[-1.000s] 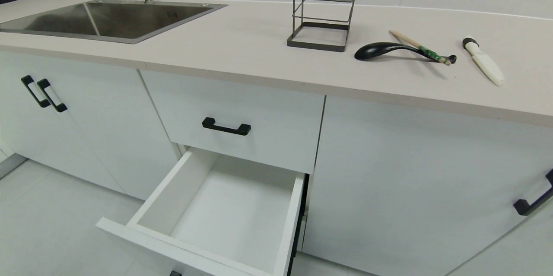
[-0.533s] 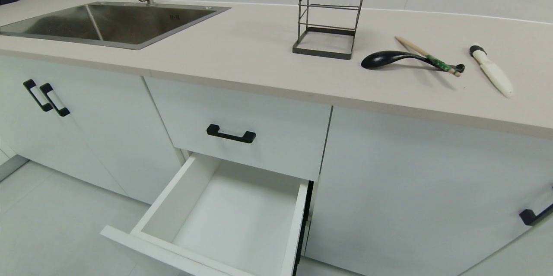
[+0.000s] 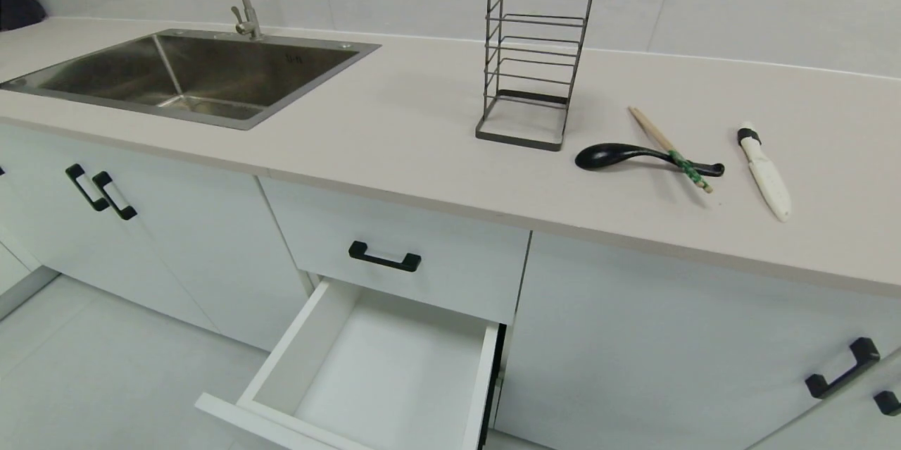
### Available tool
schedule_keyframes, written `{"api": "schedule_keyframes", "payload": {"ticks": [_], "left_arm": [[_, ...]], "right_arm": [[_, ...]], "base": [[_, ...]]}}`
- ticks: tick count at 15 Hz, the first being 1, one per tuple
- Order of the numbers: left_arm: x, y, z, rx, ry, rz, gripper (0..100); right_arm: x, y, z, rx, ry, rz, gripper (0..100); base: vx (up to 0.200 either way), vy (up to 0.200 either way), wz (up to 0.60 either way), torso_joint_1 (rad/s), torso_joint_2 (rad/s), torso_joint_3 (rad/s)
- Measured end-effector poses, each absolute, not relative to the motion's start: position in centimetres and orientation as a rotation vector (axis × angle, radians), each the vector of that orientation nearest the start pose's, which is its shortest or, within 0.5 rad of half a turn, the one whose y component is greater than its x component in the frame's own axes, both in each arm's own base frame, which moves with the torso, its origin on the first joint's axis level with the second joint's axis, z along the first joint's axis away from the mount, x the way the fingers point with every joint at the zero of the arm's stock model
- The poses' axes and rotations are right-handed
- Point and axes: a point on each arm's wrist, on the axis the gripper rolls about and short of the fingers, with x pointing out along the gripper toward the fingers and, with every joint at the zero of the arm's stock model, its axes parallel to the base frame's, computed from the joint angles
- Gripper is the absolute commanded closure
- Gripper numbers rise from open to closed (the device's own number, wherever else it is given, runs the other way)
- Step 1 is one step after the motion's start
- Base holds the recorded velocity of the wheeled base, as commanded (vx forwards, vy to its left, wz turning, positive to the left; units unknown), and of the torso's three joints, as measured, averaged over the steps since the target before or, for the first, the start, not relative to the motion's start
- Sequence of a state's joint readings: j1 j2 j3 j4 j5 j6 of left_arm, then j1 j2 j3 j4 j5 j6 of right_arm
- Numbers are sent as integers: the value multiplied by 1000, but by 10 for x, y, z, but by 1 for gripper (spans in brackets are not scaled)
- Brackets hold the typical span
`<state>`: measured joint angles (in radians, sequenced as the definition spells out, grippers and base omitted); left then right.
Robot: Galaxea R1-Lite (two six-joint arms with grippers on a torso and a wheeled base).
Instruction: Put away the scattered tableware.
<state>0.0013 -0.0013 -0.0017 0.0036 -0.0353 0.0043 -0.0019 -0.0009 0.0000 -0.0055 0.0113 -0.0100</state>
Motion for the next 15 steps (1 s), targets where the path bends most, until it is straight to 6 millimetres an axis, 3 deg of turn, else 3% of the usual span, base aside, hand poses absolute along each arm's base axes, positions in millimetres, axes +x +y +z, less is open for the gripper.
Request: {"api": "schedule_keyframes", "payload": {"ticks": [10, 15], "left_arm": [[-23, -1, 76, 4, 1, -36, 0], [-23, -1, 75, 4, 1, -36, 0]], "right_arm": [[-23, 0, 76, -8, -7, 11, 100], [-23, 0, 76, -9, -6, 13, 100]], "base": [[0, 0, 0, 208, -481, -280], [0, 0, 0, 49, -103, -58]]}}
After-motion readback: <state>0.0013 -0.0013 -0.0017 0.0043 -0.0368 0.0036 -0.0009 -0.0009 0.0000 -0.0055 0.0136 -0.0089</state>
